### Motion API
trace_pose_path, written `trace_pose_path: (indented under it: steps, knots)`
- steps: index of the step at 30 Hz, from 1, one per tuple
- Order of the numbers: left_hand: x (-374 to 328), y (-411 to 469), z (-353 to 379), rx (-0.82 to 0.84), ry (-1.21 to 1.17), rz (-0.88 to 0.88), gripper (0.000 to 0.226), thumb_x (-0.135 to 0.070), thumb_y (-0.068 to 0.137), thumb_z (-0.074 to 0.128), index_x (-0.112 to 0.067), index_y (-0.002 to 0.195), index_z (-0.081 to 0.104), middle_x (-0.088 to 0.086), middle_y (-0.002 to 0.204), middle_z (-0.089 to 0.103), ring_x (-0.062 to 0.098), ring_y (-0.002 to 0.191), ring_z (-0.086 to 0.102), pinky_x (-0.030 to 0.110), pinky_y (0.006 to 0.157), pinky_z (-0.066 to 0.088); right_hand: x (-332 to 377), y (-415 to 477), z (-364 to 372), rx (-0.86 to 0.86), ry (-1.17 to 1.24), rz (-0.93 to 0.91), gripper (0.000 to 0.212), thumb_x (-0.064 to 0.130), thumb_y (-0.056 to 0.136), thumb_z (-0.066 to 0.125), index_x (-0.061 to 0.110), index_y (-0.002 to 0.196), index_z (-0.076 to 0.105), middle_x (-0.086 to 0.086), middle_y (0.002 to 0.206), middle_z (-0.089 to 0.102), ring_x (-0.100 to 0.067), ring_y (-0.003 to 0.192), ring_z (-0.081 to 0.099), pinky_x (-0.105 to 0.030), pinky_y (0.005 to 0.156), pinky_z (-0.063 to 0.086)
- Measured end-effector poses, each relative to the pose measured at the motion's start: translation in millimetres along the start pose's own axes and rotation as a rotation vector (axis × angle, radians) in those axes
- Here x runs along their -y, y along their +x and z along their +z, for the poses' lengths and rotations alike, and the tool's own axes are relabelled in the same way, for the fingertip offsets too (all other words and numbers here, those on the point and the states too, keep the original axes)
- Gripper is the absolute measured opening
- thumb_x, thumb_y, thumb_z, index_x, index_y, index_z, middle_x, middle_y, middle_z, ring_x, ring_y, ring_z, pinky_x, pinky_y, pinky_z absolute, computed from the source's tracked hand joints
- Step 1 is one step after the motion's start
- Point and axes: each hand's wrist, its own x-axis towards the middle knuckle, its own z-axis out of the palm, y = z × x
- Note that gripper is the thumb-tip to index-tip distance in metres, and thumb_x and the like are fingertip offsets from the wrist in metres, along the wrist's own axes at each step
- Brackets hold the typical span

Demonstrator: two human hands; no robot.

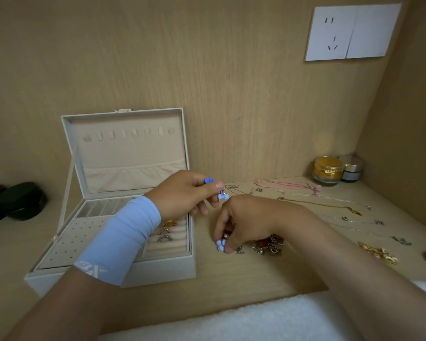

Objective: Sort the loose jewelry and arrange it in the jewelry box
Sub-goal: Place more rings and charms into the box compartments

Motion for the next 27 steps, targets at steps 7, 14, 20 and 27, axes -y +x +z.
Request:
trace_pose_path:
  steps: [7, 14, 20, 27]
  knots:
    - [3, -2, -7, -0.014, 0.01, 0.02, 0.025, -0.03, 0.098, 0.056, -0.018, 0.086, 0.074, -0.002, 0.084, 0.077, 0.014, 0.066, 0.065, 0.029, 0.059, 0.044, -8, -7, -18, -0.108, 0.314, -0.041, 0.009, 0.023, 0.094, 0.069, 0.018, 0.096, 0.077, 0.01, 0.076, 0.072, 0.003, 0.065, 0.06, -0.016, 0.062, 0.042]
    - [-2, -1, -2, -0.073, -0.377, -0.076, 0.024, -0.025, 0.098, 0.057, -0.005, 0.095, 0.071, 0.005, 0.087, 0.076, 0.018, 0.069, 0.067, 0.026, 0.055, 0.051, -25, -13, -32, -0.098, 0.947, 0.018, 0.024, 0.021, 0.109, 0.038, 0.006, 0.11, 0.057, -0.019, 0.096, 0.072, -0.029, 0.076, 0.07, -0.03, 0.05, 0.049]
    - [3, -6, -14, -0.062, -0.491, -0.06, 0.024, -0.017, 0.104, 0.045, -0.005, 0.093, 0.062, 0.026, 0.094, 0.07, 0.021, 0.066, 0.069, 0.026, 0.055, 0.056, -18, -13, -37, -0.139, 1.137, 0.087, 0.032, 0.024, 0.107, 0.039, 0.003, 0.115, 0.063, -0.01, 0.08, 0.064, -0.013, 0.051, 0.045, -0.019, 0.037, 0.024]
    - [25, -32, -68, -0.161, -0.346, -0.081, 0.026, -0.015, 0.103, 0.046, -0.006, 0.098, 0.07, 0.014, 0.086, 0.067, 0.015, 0.066, 0.058, 0.018, 0.052, 0.047, 16, -7, -39, -0.063, 1.04, 0.055, 0.04, -0.008, 0.098, 0.035, 0.002, 0.125, 0.062, -0.011, 0.093, 0.064, -0.015, 0.064, 0.053, -0.022, 0.05, 0.038]
